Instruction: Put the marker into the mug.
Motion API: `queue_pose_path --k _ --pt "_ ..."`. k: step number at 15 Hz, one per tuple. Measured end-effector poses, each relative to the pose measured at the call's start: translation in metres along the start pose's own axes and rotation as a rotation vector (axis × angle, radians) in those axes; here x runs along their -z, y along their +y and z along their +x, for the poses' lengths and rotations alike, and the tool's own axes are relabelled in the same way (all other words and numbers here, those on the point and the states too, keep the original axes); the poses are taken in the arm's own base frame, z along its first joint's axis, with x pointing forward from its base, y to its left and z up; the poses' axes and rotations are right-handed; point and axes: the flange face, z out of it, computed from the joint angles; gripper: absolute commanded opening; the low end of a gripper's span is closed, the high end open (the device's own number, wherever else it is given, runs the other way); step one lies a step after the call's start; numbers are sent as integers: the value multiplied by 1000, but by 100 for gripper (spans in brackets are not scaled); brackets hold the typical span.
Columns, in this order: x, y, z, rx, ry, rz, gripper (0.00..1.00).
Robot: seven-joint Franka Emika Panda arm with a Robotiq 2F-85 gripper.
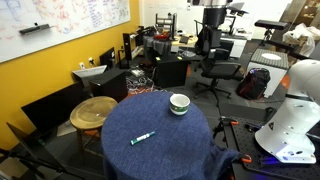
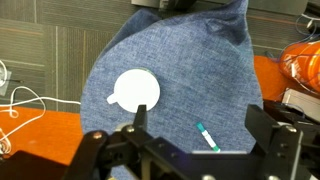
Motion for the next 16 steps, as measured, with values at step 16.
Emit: queue_pose_path --k 16 --pt "-42 -25 78 442 185 -159 100"
